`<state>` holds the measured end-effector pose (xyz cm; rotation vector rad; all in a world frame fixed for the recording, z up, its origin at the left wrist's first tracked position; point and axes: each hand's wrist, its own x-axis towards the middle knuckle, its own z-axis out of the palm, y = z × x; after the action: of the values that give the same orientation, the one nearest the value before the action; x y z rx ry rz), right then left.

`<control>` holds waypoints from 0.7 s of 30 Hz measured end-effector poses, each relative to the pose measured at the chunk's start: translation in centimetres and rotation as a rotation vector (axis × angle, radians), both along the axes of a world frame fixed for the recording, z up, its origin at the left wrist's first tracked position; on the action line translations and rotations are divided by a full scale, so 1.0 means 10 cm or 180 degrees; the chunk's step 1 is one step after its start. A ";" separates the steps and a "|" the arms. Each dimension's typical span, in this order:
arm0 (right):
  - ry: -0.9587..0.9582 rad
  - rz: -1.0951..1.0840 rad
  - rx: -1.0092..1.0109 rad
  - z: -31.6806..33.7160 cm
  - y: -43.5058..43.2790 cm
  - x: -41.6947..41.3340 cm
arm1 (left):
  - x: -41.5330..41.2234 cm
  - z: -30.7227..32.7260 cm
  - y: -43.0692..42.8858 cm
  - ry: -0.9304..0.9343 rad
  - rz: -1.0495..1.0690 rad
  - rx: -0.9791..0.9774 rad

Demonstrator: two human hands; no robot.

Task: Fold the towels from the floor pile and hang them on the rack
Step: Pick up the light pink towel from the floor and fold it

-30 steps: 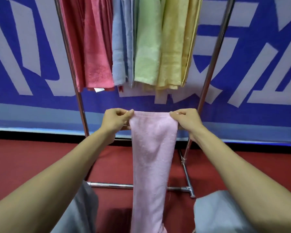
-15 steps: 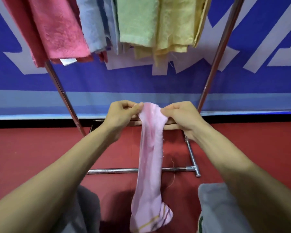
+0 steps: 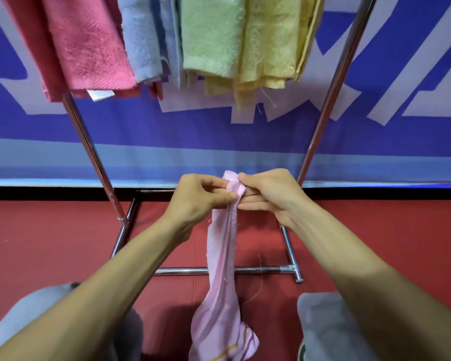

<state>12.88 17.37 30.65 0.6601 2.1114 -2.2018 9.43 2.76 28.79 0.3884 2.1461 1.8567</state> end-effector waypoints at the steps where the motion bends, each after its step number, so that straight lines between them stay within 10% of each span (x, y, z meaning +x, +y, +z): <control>1: -0.0002 0.0096 -0.0018 0.01 0.00 0.03 | 0.00 0.00 -0.03 0.0048 -0.0047 -0.0094; 21: 0.0702 0.1148 0.0996 0.20 -0.04 0.15 | -0.04 0.14 -0.40 0.0738 -0.0597 -0.0917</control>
<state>14.38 16.98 32.62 0.0255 2.4711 -1.8439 9.00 -1.20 30.17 0.7406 2.3882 1.4358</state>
